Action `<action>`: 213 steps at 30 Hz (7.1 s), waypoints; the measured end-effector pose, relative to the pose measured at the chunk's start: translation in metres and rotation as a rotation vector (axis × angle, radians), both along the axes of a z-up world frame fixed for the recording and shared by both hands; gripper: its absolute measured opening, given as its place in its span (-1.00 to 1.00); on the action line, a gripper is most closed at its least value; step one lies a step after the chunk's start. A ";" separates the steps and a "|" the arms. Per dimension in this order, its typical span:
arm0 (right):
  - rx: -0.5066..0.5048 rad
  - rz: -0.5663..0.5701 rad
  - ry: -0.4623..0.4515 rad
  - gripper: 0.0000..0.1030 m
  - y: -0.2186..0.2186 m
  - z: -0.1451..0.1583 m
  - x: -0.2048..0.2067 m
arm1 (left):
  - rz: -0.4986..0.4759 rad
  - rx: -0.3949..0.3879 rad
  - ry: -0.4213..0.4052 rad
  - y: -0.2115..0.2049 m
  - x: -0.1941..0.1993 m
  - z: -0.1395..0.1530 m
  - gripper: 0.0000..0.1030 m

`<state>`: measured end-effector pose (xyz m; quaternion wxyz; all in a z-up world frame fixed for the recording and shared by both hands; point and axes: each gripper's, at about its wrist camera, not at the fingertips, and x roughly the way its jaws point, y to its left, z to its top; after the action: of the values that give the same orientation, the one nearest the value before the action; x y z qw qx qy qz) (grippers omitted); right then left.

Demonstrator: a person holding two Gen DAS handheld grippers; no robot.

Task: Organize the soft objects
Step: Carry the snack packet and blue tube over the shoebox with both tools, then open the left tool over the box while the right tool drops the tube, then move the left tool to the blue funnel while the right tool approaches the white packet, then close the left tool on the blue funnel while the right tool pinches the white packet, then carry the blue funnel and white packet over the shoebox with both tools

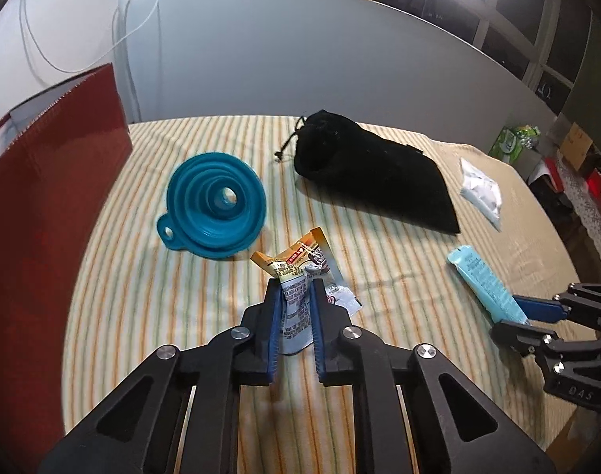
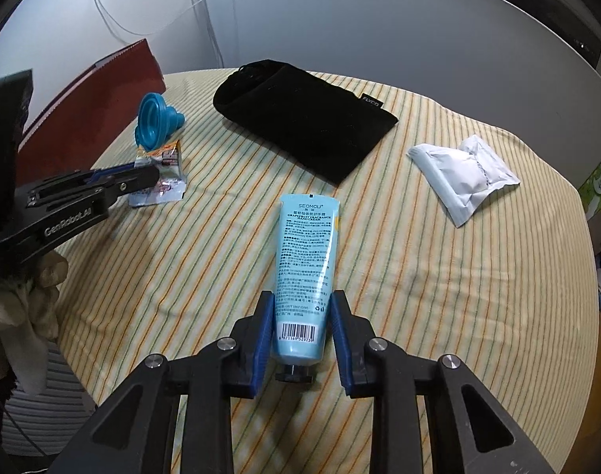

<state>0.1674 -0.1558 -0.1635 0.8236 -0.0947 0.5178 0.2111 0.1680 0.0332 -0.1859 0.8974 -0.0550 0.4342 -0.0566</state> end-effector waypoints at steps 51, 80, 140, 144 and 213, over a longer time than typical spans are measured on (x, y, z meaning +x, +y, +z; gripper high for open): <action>0.214 0.445 -0.090 -0.50 0.296 0.124 0.025 | 0.426 0.117 -0.246 0.209 -0.101 0.105 -0.79; 0.270 0.368 -0.117 0.22 0.273 0.128 0.029 | 0.420 0.104 -0.245 0.191 -0.111 0.110 0.14; 0.392 -0.371 0.081 0.23 -0.147 0.015 0.102 | 0.124 -0.031 -0.091 0.029 -0.010 0.052 0.14; 0.403 -0.391 0.106 0.23 -0.147 0.006 0.112 | 0.120 -0.051 -0.077 0.029 0.003 0.044 0.31; 0.313 -0.357 -0.089 -1.00 -0.119 0.054 0.097 | 0.129 -0.089 -0.146 0.032 0.003 0.047 -0.11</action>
<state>0.2640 -0.2752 -0.1098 0.8744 0.1180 0.4507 0.1354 0.1713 0.0656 -0.1385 0.9251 -0.1181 0.3601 -0.0219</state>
